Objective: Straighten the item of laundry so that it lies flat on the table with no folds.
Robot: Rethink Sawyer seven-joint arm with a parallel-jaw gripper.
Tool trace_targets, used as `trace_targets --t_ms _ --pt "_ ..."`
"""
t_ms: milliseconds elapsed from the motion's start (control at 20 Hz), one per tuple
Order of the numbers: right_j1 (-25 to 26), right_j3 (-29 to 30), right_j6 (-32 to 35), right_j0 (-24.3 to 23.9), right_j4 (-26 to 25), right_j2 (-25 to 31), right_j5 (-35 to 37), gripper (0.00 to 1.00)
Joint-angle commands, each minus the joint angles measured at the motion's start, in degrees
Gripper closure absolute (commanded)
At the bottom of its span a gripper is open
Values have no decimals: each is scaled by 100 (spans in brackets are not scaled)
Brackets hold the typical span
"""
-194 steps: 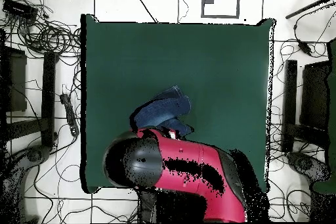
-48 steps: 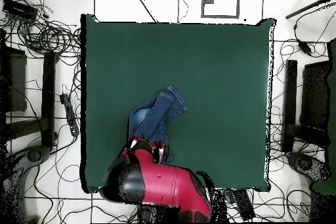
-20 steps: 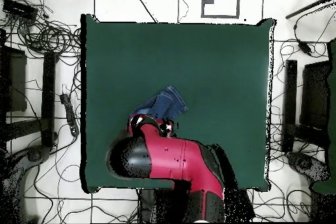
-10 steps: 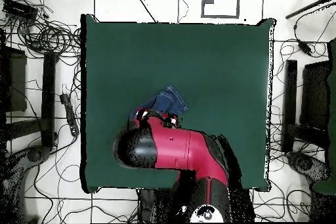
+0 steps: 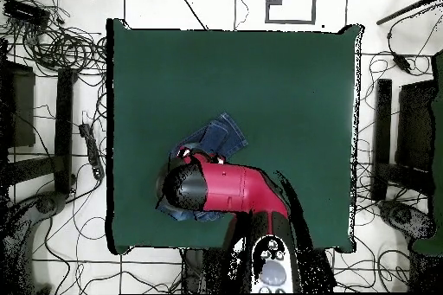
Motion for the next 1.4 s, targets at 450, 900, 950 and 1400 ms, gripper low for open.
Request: trace_targets --t_ms 450,900,950,1400 --pt "935 647 707 -88 284 1038 -167 0" --pt "1549 188 439 -98 -104 1039 -690 0" --pt "1576 187 458 -99 -96 1032 -729 0" --pt "1545 395 726 -42 59 968 -1035 100"
